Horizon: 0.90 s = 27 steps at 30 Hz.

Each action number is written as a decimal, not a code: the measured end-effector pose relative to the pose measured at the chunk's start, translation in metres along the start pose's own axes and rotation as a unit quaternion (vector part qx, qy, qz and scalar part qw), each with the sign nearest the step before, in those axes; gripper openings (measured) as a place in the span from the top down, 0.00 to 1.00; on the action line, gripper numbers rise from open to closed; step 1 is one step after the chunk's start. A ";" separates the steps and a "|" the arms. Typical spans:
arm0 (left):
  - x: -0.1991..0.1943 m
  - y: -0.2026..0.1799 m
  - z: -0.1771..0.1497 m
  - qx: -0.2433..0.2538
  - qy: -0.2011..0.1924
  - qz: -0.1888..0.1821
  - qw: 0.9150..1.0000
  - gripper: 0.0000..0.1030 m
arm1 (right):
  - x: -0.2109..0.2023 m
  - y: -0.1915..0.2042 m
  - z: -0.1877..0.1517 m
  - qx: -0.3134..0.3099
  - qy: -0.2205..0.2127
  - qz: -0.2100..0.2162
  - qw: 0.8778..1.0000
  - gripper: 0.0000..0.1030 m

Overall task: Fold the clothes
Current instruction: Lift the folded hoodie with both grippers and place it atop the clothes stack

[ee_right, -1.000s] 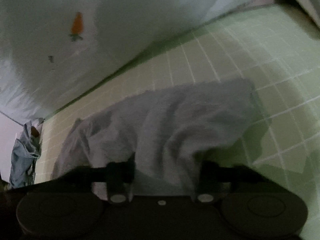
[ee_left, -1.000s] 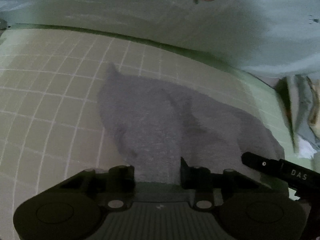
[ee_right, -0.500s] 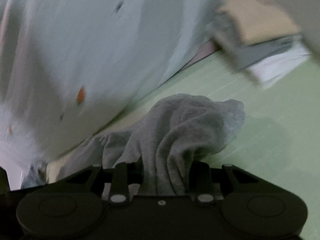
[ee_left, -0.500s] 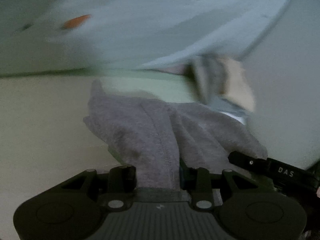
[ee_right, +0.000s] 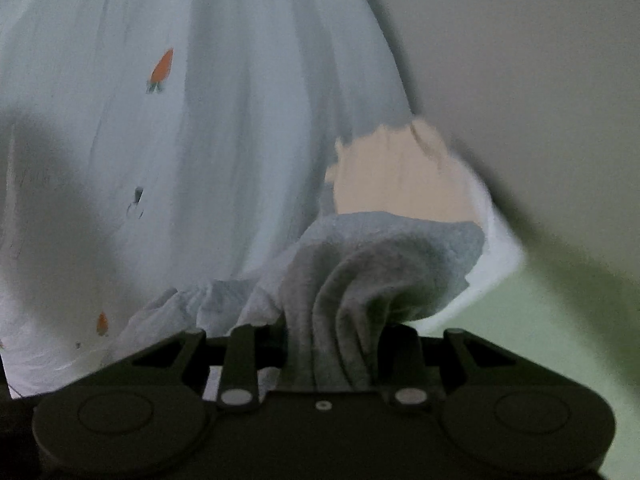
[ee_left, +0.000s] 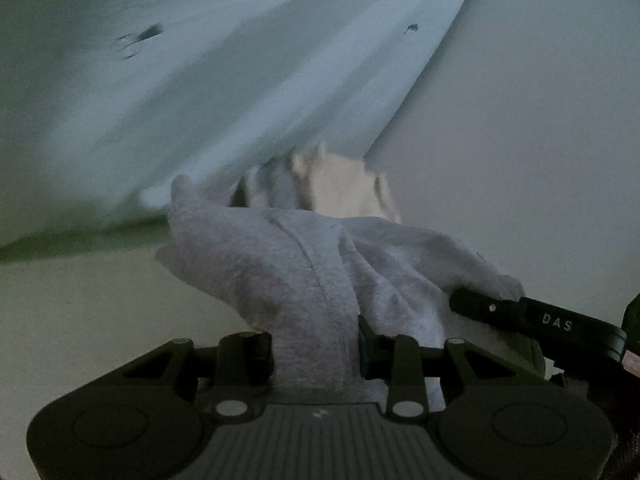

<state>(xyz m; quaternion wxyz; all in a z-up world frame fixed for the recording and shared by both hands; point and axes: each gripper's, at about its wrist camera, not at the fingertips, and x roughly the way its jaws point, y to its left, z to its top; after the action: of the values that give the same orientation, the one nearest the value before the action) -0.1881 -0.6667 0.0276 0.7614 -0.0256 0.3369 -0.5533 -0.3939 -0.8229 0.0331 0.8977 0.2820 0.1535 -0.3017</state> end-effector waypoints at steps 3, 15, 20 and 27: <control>0.035 -0.021 0.034 0.012 -0.026 -0.006 1.000 0.65 | 0.022 -0.023 0.048 -0.021 -0.022 0.003 1.000 0.70; 0.229 0.015 0.091 0.013 0.069 0.133 0.989 0.28 | 0.195 -0.091 0.147 -0.077 -0.008 -0.160 0.984 0.30; 0.222 0.016 0.082 0.028 0.044 0.142 0.988 0.17 | 0.195 -0.111 0.142 -0.038 -0.015 -0.179 0.983 0.19; 0.150 -0.003 0.060 0.052 -0.013 0.141 0.988 0.00 | 0.138 -0.084 0.121 -0.081 -0.052 -0.228 0.969 0.03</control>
<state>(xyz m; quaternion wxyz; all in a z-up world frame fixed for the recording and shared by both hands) -0.1337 -0.8169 0.0028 0.8366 0.0547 0.2977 -0.4566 -0.3277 -1.0135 0.0334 0.8321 0.1498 0.1903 -0.4990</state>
